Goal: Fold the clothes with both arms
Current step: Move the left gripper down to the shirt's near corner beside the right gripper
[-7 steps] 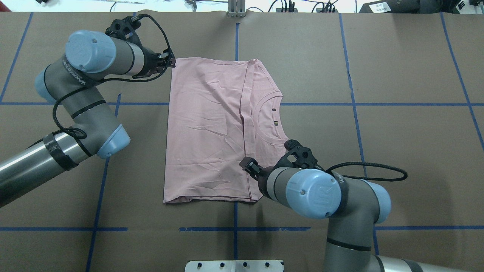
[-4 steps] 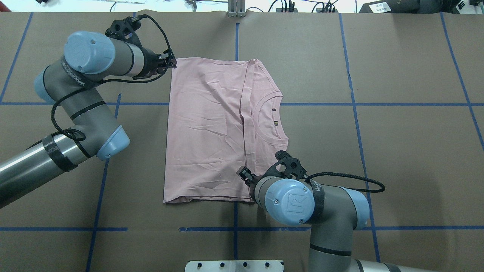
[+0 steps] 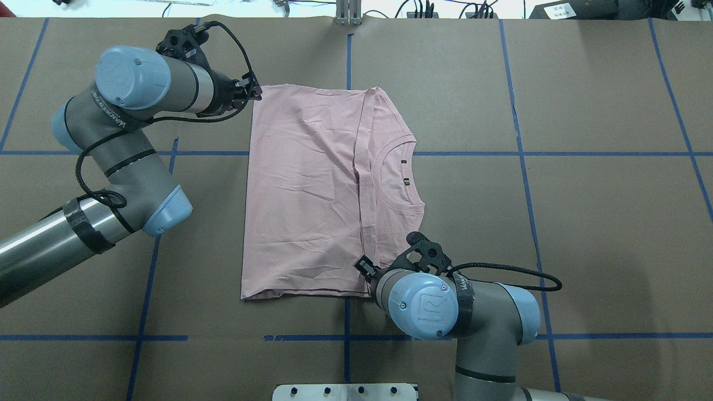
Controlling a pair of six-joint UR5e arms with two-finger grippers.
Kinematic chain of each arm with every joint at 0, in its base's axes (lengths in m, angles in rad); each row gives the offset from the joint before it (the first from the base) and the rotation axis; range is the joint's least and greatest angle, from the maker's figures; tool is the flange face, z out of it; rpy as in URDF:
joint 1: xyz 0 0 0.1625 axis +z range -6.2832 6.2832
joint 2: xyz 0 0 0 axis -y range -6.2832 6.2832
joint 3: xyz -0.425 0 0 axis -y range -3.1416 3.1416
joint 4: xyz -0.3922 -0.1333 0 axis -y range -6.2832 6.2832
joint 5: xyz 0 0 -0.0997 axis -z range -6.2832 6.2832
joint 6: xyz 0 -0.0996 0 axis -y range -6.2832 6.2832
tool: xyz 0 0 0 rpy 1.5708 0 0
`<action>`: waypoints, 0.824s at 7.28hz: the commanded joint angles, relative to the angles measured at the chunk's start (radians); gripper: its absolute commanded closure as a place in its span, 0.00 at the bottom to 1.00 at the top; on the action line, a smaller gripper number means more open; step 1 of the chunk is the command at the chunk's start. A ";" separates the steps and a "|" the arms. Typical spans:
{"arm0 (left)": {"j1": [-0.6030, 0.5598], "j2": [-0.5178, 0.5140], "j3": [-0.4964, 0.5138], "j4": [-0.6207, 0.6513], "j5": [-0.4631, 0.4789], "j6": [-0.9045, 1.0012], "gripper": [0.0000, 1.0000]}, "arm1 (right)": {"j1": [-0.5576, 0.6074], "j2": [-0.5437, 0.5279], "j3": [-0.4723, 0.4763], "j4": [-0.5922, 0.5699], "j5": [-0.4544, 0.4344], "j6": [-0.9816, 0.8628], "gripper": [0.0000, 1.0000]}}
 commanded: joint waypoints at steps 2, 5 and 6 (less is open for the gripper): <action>-0.001 0.002 -0.001 0.000 0.001 -0.001 0.49 | 0.000 0.001 -0.002 -0.001 0.002 0.003 1.00; 0.000 0.004 0.000 0.000 0.002 -0.002 0.47 | 0.012 0.010 -0.002 0.001 0.003 -0.002 1.00; 0.000 0.002 0.000 0.000 0.002 -0.002 0.46 | 0.017 0.012 -0.001 0.001 0.002 -0.005 1.00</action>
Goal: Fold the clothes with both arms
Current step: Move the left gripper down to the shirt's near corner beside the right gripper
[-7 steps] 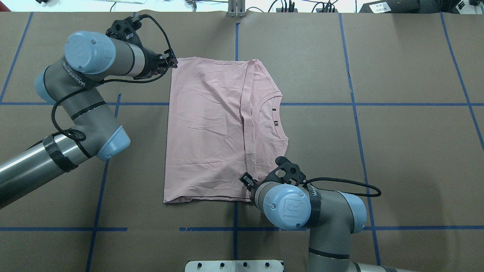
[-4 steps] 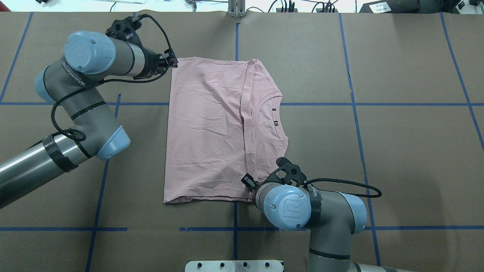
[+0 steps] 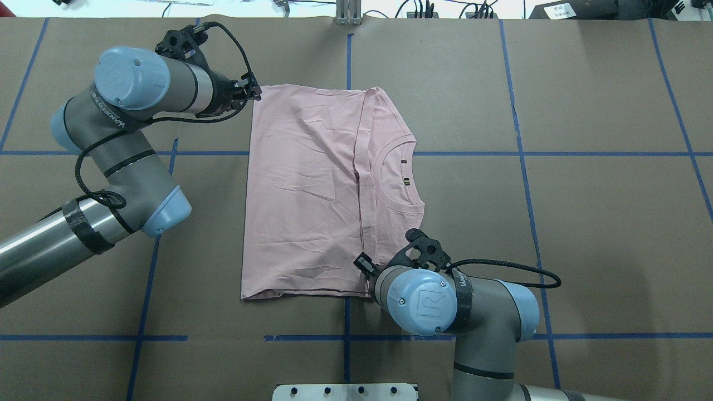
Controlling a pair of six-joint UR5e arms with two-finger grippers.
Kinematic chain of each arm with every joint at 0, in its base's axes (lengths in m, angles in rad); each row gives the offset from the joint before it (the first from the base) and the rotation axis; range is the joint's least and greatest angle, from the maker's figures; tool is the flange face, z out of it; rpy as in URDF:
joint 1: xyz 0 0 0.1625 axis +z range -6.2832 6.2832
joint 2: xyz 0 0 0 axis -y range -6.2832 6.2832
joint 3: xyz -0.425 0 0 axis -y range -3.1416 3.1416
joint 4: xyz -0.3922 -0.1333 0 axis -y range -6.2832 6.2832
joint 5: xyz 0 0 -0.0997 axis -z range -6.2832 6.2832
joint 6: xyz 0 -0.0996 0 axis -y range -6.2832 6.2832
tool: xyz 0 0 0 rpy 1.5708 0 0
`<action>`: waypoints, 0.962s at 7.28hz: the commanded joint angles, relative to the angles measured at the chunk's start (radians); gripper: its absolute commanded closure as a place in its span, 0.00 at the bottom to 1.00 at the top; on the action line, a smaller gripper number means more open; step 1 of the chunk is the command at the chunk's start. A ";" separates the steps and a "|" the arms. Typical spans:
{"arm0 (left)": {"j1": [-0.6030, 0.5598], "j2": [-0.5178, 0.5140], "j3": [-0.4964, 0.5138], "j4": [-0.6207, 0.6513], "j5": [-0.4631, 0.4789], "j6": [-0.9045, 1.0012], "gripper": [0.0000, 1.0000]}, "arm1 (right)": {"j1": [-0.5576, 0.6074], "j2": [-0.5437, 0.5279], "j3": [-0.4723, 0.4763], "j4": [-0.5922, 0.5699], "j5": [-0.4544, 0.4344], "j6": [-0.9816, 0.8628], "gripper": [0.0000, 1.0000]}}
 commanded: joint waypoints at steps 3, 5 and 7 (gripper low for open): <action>0.002 0.001 0.000 0.000 0.002 -0.031 0.46 | 0.004 0.003 0.000 -0.002 -0.004 -0.004 1.00; 0.002 0.001 -0.001 0.000 0.002 -0.033 0.46 | 0.006 -0.003 0.010 -0.003 -0.003 -0.006 1.00; 0.005 0.001 -0.026 0.024 -0.002 -0.084 0.46 | 0.012 -0.013 0.033 -0.005 -0.001 -0.006 1.00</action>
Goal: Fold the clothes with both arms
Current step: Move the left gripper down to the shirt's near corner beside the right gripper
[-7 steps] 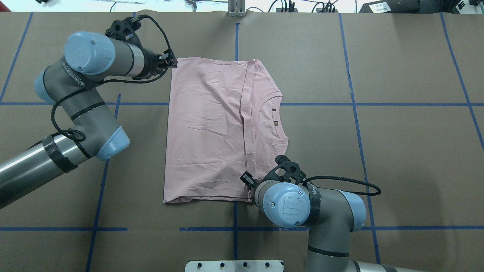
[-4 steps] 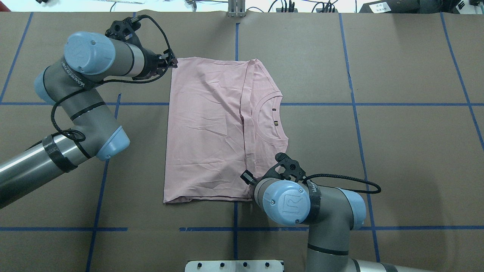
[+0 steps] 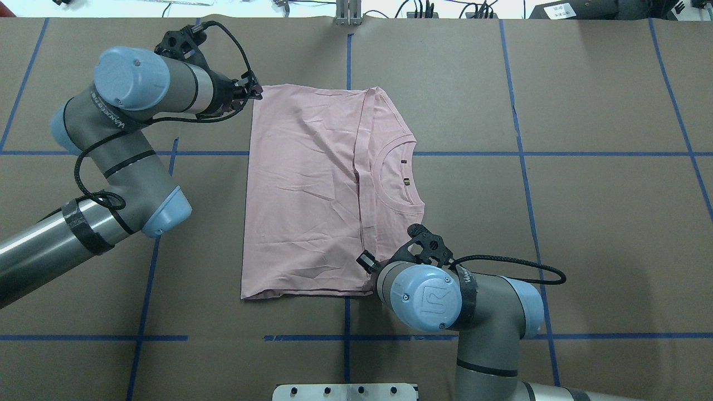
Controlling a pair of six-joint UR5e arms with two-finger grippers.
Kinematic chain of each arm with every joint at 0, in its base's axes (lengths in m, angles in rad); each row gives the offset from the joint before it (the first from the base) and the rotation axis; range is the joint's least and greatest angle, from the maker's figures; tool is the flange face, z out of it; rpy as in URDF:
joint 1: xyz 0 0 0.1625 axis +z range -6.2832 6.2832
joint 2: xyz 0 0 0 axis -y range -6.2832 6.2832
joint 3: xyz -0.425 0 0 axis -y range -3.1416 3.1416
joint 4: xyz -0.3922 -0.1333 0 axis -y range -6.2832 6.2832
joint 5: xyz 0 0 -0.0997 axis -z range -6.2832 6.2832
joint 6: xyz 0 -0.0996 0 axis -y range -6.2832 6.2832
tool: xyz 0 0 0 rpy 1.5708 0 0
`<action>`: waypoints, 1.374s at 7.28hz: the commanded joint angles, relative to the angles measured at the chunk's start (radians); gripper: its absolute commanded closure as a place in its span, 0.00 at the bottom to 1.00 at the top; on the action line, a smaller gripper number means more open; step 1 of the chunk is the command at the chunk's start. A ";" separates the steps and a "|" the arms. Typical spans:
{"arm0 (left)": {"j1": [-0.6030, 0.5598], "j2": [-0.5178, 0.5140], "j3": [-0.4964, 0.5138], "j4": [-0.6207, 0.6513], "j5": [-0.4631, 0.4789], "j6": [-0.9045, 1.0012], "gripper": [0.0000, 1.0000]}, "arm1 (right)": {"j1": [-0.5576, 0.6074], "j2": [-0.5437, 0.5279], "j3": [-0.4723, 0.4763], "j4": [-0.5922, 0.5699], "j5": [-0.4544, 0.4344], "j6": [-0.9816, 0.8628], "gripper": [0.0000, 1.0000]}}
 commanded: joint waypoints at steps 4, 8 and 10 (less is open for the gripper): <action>0.195 0.136 -0.356 0.211 0.011 -0.283 0.40 | -0.009 -0.067 0.104 -0.001 -0.002 0.003 1.00; 0.457 0.282 -0.479 0.371 0.095 -0.515 0.39 | -0.019 -0.114 0.156 0.001 -0.002 0.004 1.00; 0.534 0.282 -0.473 0.428 0.098 -0.555 0.39 | -0.019 -0.114 0.158 0.001 0.003 0.003 1.00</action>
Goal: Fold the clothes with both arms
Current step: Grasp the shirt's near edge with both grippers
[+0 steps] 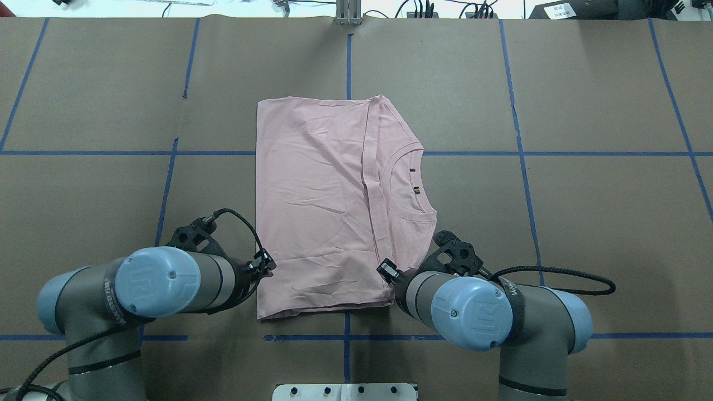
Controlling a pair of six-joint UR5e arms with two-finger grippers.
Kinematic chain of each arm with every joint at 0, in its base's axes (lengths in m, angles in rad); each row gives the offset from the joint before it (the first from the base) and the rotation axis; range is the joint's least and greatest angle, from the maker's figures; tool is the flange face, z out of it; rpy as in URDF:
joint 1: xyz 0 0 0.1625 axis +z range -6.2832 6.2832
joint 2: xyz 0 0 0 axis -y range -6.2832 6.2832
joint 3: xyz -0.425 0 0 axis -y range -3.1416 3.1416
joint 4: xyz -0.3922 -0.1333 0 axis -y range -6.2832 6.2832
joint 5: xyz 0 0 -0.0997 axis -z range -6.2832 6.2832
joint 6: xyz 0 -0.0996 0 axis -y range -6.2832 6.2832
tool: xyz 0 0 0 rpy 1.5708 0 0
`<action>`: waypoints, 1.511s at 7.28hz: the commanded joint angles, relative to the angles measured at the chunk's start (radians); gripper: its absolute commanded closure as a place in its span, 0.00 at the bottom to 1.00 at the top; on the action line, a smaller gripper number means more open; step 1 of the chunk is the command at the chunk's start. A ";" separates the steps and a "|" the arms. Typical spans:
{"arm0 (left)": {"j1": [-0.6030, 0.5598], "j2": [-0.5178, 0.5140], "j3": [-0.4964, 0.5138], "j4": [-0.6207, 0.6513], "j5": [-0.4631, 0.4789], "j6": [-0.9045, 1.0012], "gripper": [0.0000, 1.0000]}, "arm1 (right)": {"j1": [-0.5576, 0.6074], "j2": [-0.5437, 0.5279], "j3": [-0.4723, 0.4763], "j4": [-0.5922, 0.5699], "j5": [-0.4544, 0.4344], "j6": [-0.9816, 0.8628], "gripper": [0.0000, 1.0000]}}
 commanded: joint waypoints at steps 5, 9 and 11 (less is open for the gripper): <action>0.079 -0.003 0.011 0.029 0.009 -0.026 0.47 | 0.001 -0.009 0.008 0.000 0.003 -0.001 1.00; 0.079 -0.006 0.018 0.029 0.037 -0.018 0.48 | 0.001 -0.010 0.014 0.000 0.003 -0.001 1.00; 0.079 -0.008 0.023 0.029 0.037 -0.017 0.48 | 0.001 -0.010 0.016 0.000 0.003 -0.001 1.00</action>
